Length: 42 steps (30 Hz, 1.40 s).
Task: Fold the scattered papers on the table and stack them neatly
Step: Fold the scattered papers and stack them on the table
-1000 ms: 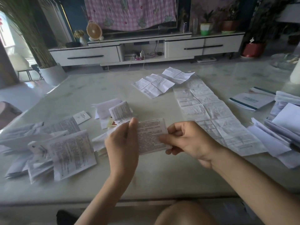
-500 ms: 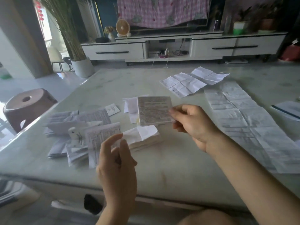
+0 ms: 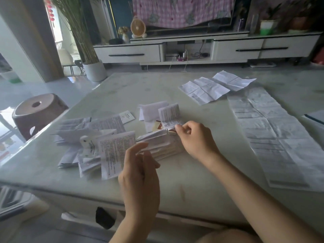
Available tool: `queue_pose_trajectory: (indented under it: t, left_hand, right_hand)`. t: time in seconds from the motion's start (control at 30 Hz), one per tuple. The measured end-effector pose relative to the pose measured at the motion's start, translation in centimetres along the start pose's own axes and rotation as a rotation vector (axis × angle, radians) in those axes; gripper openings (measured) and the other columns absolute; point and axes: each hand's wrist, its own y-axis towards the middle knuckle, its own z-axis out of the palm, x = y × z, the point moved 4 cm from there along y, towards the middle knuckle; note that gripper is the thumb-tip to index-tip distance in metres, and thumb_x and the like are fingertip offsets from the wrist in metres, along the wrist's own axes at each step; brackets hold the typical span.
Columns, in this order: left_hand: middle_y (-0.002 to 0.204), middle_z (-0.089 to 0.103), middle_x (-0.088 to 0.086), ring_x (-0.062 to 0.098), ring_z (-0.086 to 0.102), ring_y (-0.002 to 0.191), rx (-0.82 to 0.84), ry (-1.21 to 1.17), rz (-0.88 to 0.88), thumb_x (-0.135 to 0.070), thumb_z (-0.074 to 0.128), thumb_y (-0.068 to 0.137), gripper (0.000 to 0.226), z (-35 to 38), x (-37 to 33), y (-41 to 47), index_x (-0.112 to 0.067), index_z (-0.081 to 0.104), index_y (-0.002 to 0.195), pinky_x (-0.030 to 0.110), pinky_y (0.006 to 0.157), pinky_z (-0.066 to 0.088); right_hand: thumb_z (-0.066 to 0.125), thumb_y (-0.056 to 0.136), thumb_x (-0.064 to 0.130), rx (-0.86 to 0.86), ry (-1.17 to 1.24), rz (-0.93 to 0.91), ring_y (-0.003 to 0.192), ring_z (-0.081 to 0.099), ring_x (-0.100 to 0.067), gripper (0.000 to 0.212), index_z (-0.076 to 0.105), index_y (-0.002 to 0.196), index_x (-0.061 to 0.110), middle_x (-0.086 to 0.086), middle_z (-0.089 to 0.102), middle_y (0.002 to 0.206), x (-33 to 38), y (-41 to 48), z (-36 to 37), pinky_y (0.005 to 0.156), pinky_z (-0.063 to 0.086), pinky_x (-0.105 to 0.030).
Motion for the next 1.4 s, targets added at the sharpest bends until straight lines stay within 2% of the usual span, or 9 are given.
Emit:
queue_pose_trajectory:
  t: [0.2,0.4,0.53,0.77,0.9,1.07,1.17,1.27,1.4]
  left_hand:
    - [0.081,0.059,-0.012,0.000,0.054,0.062,0.181,0.053,0.147,-0.027,0.047,0.088,0.012,4.5,-1.9,0.1,-0.034,0.056,0.090,0.017,0.054,0.044]
    - [0.102,0.061,-0.006,0.012,0.057,0.089,0.518,0.122,0.234,-0.038,0.035,0.086,0.039,11.2,-2.8,-1.5,-0.017,0.062,0.105,0.030,0.077,0.049]
    - [0.113,0.064,0.000,0.017,0.052,0.108,0.645,0.208,0.326,-0.027,0.043,0.089,0.032,14.1,-3.4,-1.8,-0.013,0.062,0.111,0.018,0.087,0.033]
    - [0.141,0.044,0.004,0.026,0.034,0.132,0.798,0.472,0.308,-0.024,0.045,0.096,0.032,19.7,-3.7,1.9,-0.016,0.056,0.125,0.035,0.104,0.029]
    - [0.129,0.056,0.007,0.028,0.044,0.126,0.846,0.390,0.259,-0.015,0.046,0.093,0.029,22.2,-2.9,3.2,-0.011,0.062,0.117,0.035,0.103,0.035]
    - [0.139,0.048,0.011,0.012,0.025,0.138,0.945,0.135,0.350,-0.002,0.029,0.064,0.067,20.3,-4.4,-0.2,-0.006,0.057,0.124,0.008,0.105,0.011]
    - [0.136,0.052,0.010,-0.001,0.021,0.128,0.996,0.098,0.390,0.005,0.034,0.068,0.062,19.5,-4.2,-0.7,-0.004,0.056,0.125,0.000,0.104,0.007]
    - [0.142,0.046,0.003,0.010,0.020,0.140,1.058,0.144,0.386,0.001,0.054,0.073,0.059,19.2,-3.8,-0.6,-0.015,0.053,0.129,0.023,0.116,0.014]
    - [0.122,0.064,0.003,0.012,0.046,0.126,0.987,0.101,0.349,-0.024,0.072,0.079,0.039,18.9,-3.9,0.3,-0.008,0.065,0.114,0.039,0.112,0.028]
  right_hand:
    - [0.059,0.087,0.023,-0.051,-0.035,0.040,0.099,0.060,-0.024,0.017,0.065,0.095,0.009,-0.007,0.067,0.099,-2.4,1.0,-5.0,0.074,0.040,-0.023]
    - [0.059,0.086,0.039,-0.015,-0.550,0.199,0.124,0.040,-0.035,0.055,0.042,0.129,0.009,-0.017,0.044,0.134,-7.1,0.5,-10.2,0.100,0.037,-0.042]
    - [0.051,0.086,0.057,0.119,-0.615,0.217,0.130,0.034,-0.033,0.070,0.030,0.137,0.014,-0.013,0.035,0.143,-8.3,-1.2,-11.6,0.101,0.031,-0.043]
    - [0.046,0.084,0.063,0.261,-0.621,0.182,0.141,0.019,-0.024,0.079,0.018,0.146,0.024,-0.005,0.020,0.153,-10.4,-2.5,-11.6,0.113,0.022,-0.040]
    - [0.050,0.088,0.053,0.197,-0.640,0.125,0.134,0.033,-0.027,0.067,0.035,0.135,0.009,-0.012,0.037,0.142,-9.9,-2.7,-11.0,0.108,0.030,-0.039]
    - [0.051,0.088,0.020,-0.008,-0.655,0.031,0.107,0.057,-0.028,0.029,0.050,0.114,0.007,-0.011,0.059,0.117,-8.3,-3.4,-11.3,0.078,0.041,-0.029]
    - [0.048,0.090,0.017,-0.039,-0.710,-0.026,0.100,0.060,-0.028,0.022,0.054,0.109,0.009,-0.009,0.062,0.110,-7.6,-3.7,-11.4,0.068,0.034,-0.027]
    - [0.049,0.089,0.019,-0.051,-0.539,0.034,0.092,0.059,-0.030,0.016,0.059,0.095,0.008,-0.011,0.064,0.099,-7.4,-3.2,-12.5,0.067,0.037,-0.030]
    - [0.058,0.087,0.019,0.120,0.085,0.135,0.062,0.052,-0.016,0.020,0.058,0.069,0.009,-0.003,0.057,0.064,-6.5,-3.0,-14.3,0.058,0.039,-0.024]
